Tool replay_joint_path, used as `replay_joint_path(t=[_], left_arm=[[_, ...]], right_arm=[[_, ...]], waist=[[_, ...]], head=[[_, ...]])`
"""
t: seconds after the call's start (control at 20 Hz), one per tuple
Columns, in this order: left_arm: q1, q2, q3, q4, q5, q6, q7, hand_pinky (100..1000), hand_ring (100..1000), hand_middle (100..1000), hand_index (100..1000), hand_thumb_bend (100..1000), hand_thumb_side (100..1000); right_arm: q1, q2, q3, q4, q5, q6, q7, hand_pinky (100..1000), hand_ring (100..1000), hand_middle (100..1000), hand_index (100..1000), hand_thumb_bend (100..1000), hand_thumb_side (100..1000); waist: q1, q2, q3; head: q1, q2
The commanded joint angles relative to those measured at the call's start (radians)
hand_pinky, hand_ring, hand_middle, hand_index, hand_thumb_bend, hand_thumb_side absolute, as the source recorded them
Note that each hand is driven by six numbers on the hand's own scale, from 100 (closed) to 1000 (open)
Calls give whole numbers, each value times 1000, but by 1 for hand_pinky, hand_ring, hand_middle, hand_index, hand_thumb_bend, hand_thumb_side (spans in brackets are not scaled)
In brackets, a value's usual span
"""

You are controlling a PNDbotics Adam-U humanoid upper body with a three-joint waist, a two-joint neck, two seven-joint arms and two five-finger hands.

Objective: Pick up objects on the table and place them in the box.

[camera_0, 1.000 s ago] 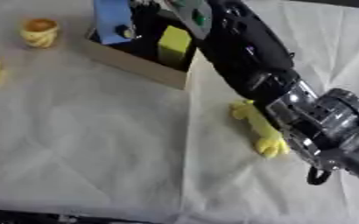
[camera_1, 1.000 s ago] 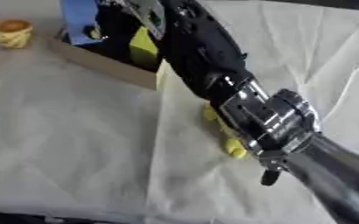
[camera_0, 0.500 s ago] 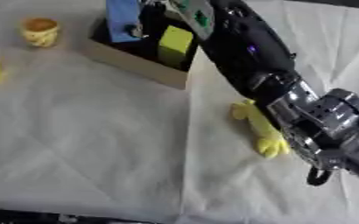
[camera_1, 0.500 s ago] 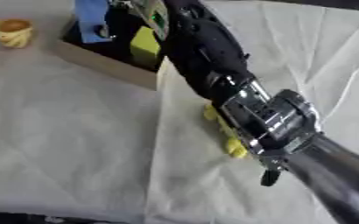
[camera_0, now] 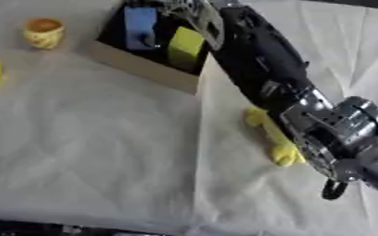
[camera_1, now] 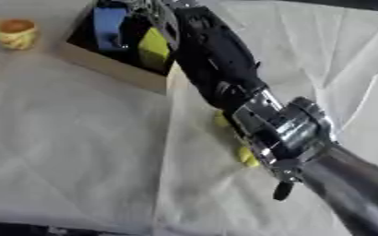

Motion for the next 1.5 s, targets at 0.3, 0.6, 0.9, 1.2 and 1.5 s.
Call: replay_joint_path(t=[0.3, 0.6, 0.9, 1.2, 1.5], left_arm=[[-9, 9, -3, -20, 7, 2, -8, 781, 833, 747, 841, 100, 640], [-7, 8, -5, -20, 7, 5, -12, 782, 835, 748, 841, 100, 639], [-5, 3, -7, -20, 9, 7, -16, 781, 835, 748, 841, 100, 640], [10, 15, 2, -20, 2, 8, -6, 781, 835, 748, 841, 100, 641], [17, 24, 7, -20, -5, 7, -1, 781, 836, 748, 841, 100, 638]], right_arm=[[-23, -27, -20, -51, 46, 14, -62, 844, 950, 900, 958, 256, 418], [-27, -46, -26, -87, 7, 22, -58, 849, 952, 906, 964, 272, 281], [-18, -61, -20, -106, -30, 31, -18, 843, 939, 883, 959, 298, 100], [-5, -220, 46, -282, -167, -5, 33, 839, 928, 867, 948, 311, 100], [88, -472, 104, -589, -394, -14, 124, 838, 921, 863, 944, 328, 100]], waist=[[-1, -20, -8], [3, -29, -17], [8, -36, -21], [3, -44, -43], [1, -51, -78]], head=[[-2, 4], [0, 4], [-3, 4], [26, 4], [58, 4]])
